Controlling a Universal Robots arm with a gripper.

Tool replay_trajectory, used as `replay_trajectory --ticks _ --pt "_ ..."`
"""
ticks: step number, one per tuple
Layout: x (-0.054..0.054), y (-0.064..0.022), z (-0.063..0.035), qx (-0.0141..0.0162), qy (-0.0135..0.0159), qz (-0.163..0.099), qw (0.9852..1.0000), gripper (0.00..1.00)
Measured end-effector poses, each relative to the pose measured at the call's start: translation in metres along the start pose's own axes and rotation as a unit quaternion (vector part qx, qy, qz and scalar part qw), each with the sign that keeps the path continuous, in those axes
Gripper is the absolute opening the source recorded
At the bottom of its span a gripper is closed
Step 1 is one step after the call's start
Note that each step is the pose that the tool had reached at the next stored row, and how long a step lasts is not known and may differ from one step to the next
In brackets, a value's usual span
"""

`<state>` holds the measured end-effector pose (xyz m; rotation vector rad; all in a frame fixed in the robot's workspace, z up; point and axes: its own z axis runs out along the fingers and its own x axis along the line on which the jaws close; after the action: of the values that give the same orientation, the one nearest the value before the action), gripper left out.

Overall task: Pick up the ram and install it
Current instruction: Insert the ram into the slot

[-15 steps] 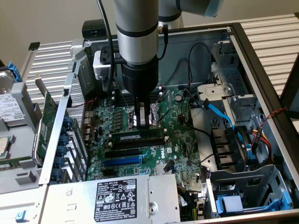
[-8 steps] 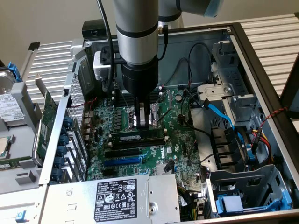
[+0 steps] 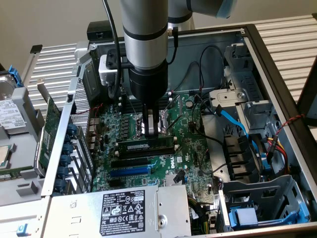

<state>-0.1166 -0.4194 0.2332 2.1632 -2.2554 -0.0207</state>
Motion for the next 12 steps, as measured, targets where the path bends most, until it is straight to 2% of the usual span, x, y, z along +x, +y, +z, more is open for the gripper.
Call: replay_trajectory --ticks 12 --pt "0.0 0.0005 0.0013 0.0 0.0 -0.002 1.0 0.13"
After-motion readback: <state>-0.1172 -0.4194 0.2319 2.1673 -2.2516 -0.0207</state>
